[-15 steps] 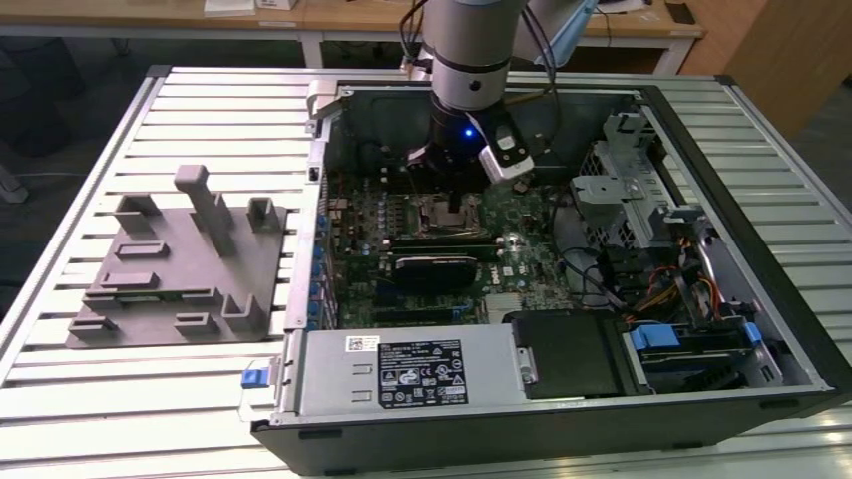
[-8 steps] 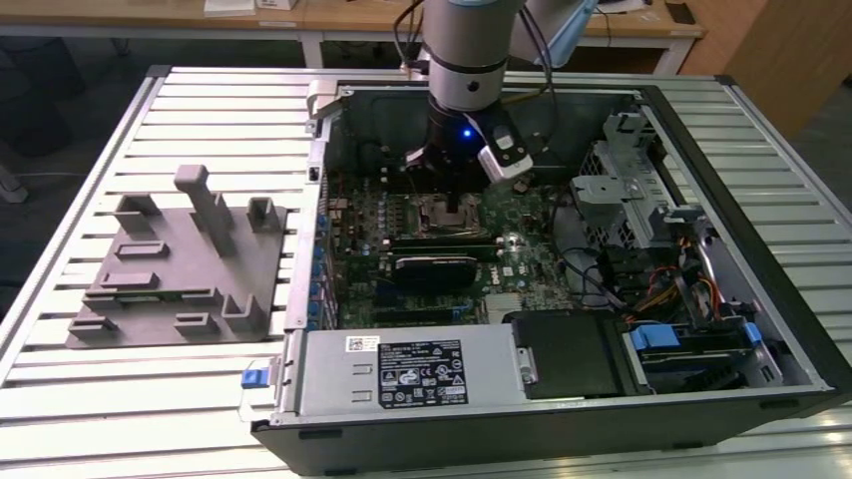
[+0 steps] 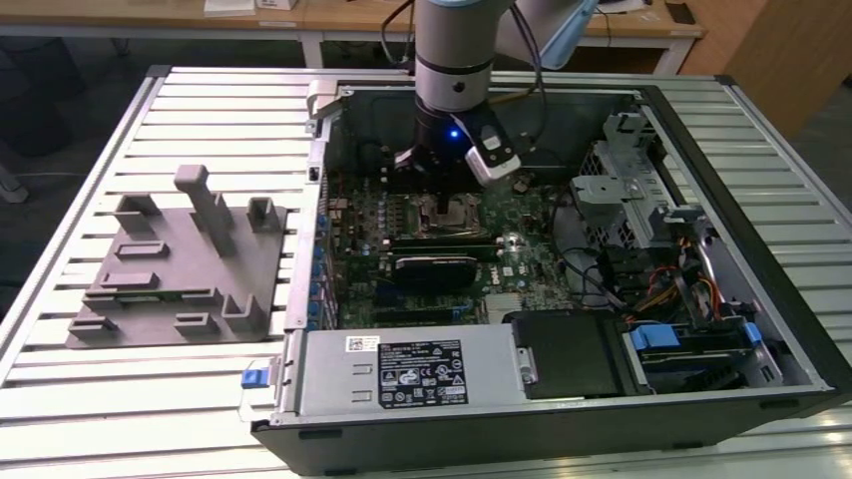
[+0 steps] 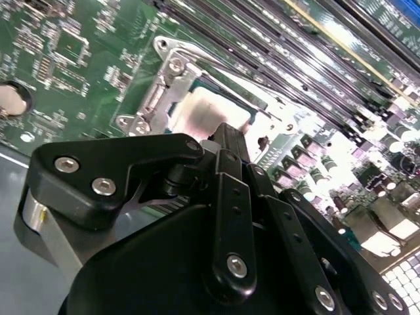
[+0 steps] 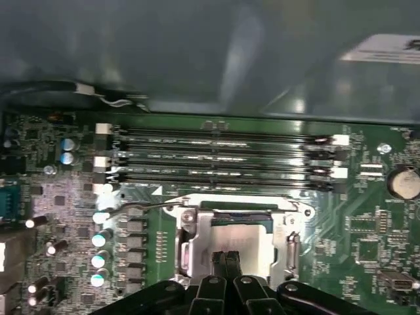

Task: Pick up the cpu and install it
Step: 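Close the cpu cover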

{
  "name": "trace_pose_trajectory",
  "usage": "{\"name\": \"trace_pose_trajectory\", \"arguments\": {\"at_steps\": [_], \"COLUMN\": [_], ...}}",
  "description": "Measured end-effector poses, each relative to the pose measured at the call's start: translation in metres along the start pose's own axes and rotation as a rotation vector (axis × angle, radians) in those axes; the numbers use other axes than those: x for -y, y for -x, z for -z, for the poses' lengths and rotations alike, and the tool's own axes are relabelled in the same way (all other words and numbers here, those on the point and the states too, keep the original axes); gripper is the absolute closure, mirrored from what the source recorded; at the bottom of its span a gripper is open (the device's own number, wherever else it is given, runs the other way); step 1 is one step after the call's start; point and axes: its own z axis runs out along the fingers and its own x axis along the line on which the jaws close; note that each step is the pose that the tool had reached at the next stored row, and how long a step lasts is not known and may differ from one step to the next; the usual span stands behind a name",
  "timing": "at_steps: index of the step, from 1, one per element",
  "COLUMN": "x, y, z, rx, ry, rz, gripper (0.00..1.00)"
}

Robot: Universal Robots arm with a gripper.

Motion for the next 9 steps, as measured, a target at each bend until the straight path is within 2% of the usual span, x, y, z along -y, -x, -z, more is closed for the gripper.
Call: {"name": "trace_pose_trajectory", "arguments": {"at_steps": [9], "x": [0.0000], "y": [-0.0105], "z": [-0.0031], "rx": [0.0020], "ry": [0.0005], "rz": [0.027], "gripper": [0.89]}}
